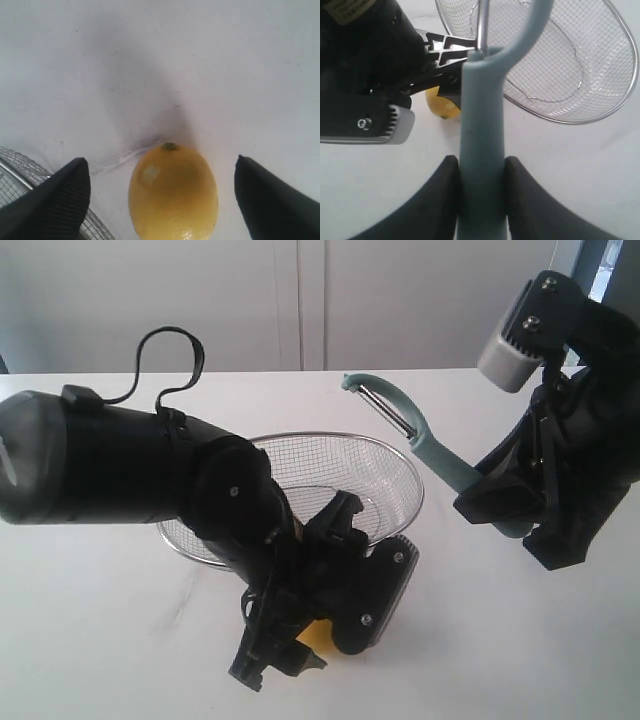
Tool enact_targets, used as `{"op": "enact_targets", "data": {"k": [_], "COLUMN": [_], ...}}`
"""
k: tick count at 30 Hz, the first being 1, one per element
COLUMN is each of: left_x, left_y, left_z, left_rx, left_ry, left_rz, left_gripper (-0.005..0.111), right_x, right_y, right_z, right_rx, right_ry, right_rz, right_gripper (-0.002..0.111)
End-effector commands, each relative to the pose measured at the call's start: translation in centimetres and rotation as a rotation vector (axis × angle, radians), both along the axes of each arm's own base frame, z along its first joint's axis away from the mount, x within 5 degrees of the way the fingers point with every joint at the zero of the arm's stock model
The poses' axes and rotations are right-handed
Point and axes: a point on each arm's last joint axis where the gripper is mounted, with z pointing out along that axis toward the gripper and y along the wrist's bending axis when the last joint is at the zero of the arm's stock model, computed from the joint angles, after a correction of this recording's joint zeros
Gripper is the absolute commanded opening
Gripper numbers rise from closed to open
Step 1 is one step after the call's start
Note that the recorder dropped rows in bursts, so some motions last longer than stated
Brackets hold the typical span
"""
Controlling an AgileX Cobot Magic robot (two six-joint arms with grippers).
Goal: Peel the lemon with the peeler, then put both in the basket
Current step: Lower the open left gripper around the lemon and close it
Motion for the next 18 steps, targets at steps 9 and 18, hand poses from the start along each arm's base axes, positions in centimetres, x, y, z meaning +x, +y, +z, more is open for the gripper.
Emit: {"op": "enact_targets", "data": {"k": [9, 18], "left_x": [0.4, 1.2], "left_y": [-0.3, 0.3], "left_z": [-1.7, -1.9], "left_rx": [0.052, 0.058], "left_ry": [0.000, 0.006], "left_rz": [-0.014, 0.013], "left_gripper": [0.082, 0.082], "right_x": [0.0, 0.0], "right_y": [-0.1, -0.1], "right_z": [0.0, 0.0], "right_rx": [0.009, 0.009], "right_ry": [0.000, 0.000], "right_rz": [-0.009, -0.009], "right_gripper": [0.000, 0.000]}}
